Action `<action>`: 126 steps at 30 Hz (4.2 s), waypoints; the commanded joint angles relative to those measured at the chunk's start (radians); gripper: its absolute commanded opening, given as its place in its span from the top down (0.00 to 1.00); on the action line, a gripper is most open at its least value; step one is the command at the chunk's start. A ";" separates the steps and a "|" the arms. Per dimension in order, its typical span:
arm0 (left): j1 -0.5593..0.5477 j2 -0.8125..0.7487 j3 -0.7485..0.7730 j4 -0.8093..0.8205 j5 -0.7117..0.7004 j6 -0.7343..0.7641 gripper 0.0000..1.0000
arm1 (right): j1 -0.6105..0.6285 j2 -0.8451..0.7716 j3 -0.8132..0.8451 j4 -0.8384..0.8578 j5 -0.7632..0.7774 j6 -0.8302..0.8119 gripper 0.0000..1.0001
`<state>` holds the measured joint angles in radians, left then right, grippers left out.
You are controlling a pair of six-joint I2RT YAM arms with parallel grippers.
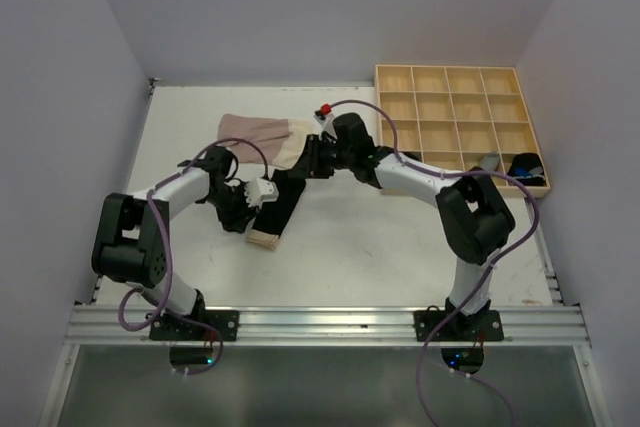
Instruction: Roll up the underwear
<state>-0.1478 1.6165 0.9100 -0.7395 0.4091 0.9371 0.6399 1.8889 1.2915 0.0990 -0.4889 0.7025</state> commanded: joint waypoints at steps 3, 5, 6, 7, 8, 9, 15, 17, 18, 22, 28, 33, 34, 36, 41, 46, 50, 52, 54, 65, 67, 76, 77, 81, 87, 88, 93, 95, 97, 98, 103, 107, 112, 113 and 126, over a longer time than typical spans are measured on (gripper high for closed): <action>-0.079 -0.026 -0.088 0.091 -0.009 0.060 0.49 | -0.006 -0.102 -0.050 -0.132 0.035 -0.084 0.75; -0.120 -0.039 -0.103 0.094 0.019 0.058 0.49 | -0.008 -0.111 -0.066 -0.136 0.032 -0.086 0.74; -0.137 -0.050 -0.108 0.094 0.026 0.054 0.49 | -0.011 -0.119 -0.072 -0.136 0.030 -0.084 0.74; -0.163 -0.056 -0.112 0.101 0.039 0.046 0.49 | -0.013 -0.123 -0.075 -0.136 0.027 -0.080 0.74; -0.171 -0.063 -0.115 0.104 0.048 0.042 0.49 | -0.013 -0.128 -0.081 -0.136 0.027 -0.080 0.74; -0.179 -0.072 -0.115 0.104 0.057 0.039 0.49 | -0.014 -0.134 -0.084 -0.134 0.027 -0.080 0.74; -0.260 -0.139 -0.131 0.117 0.099 0.002 0.48 | -0.022 -0.197 -0.090 -0.153 0.045 -0.113 0.74; -0.262 -0.173 -0.119 0.114 0.097 -0.012 0.47 | -0.023 -0.244 -0.058 -0.195 0.070 -0.178 0.74; -0.262 -0.223 -0.111 0.108 0.088 -0.029 0.45 | -0.025 -0.261 -0.041 -0.256 0.113 -0.208 0.73; -0.257 -0.430 -0.071 0.156 0.008 -0.101 0.38 | -0.026 -0.336 0.061 -0.393 0.184 -0.424 0.69; -0.236 -0.655 -0.043 0.314 -0.065 -0.329 0.00 | -0.025 -0.474 -0.015 -0.272 0.214 -0.528 0.07; -0.236 -0.574 0.007 0.154 0.003 -0.301 0.00 | -0.016 -0.251 0.236 -0.537 0.023 -0.557 0.13; -0.237 -0.567 0.004 0.135 0.038 -0.278 0.00 | -0.005 -0.150 0.274 -0.564 -0.009 -0.545 0.16; -0.234 -0.604 -0.011 0.123 0.069 -0.258 0.00 | 0.027 -0.071 0.339 -0.594 -0.066 -0.534 0.24; -0.234 -0.684 -0.135 0.161 0.066 -0.264 0.09 | 0.063 0.100 0.316 -0.539 -0.161 -0.431 0.45; -0.237 -0.636 -0.195 0.077 0.108 -0.141 0.27 | 0.072 0.151 0.160 -0.311 -0.296 -0.295 0.52; -0.237 -0.645 -0.255 0.129 0.077 -0.084 0.29 | 0.072 0.170 0.022 -0.208 -0.329 -0.242 0.54; -0.237 -0.649 -0.272 0.144 0.091 -0.078 0.29 | 0.070 0.188 -0.023 -0.168 -0.318 -0.227 0.54; -0.239 -0.639 -0.270 0.144 0.121 -0.055 0.30 | 0.063 0.216 -0.043 -0.136 -0.316 -0.212 0.54; -0.390 -0.578 -0.361 0.239 0.088 0.152 0.34 | 0.044 0.164 -0.136 -0.070 -0.284 -0.161 0.58; -0.403 -0.580 -0.379 0.255 0.080 0.186 0.33 | 0.044 0.077 -0.135 -0.088 -0.269 -0.164 0.60; -0.404 -0.644 -0.387 0.230 0.079 0.253 0.29 | 0.063 -0.093 -0.150 -0.039 -0.194 -0.012 0.69; -0.404 -0.632 -0.385 0.230 0.080 0.253 0.29 | 0.072 -0.083 -0.155 0.014 -0.203 0.009 0.69; -0.404 -0.600 -0.372 0.232 0.091 0.261 0.29 | 0.110 0.036 -0.184 0.160 -0.231 0.135 0.69; -0.441 -0.573 -0.382 0.213 0.073 0.324 0.30 | 0.129 0.193 -0.277 0.412 -0.252 0.264 0.70; -0.449 -0.560 -0.384 0.213 0.068 0.331 0.30 | 0.130 0.229 -0.291 0.424 -0.255 0.265 0.70; -0.492 -0.527 -0.408 0.273 0.037 0.327 0.32 | 0.130 0.294 -0.320 0.458 -0.251 0.265 0.71; -0.506 -0.508 -0.416 0.295 0.030 0.330 0.34 | 0.130 0.317 -0.324 0.456 -0.254 0.265 0.71; -0.513 -0.491 -0.433 0.311 0.020 0.348 0.38 | 0.130 0.326 -0.331 0.458 -0.249 0.265 0.71; -0.518 -0.483 -0.441 0.318 0.014 0.357 0.39 | 0.130 0.331 -0.333 0.461 -0.254 0.265 0.71; -0.524 -0.431 -0.500 0.416 -0.038 0.378 0.46 | 0.130 0.352 -0.342 0.473 -0.266 0.273 0.71; -0.524 -0.423 -0.534 0.466 -0.072 0.381 0.53 | 0.129 0.352 -0.345 0.459 -0.267 0.262 0.71; -0.526 -0.411 -0.550 0.448 -0.108 0.378 0.76 | 0.130 0.357 -0.344 0.461 -0.270 0.262 0.72; -0.526 -0.405 -0.540 0.431 -0.108 0.371 0.80 | 0.129 0.354 -0.342 0.459 -0.270 0.262 0.72; -0.521 -0.258 -0.260 0.017 0.074 0.273 1.00 | 0.026 -0.119 -0.336 0.093 -0.114 -0.117 0.25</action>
<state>-0.6743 1.3117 0.6075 -0.4881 0.4156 1.2514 0.7116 1.9434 0.9302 0.4282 -0.7200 0.8188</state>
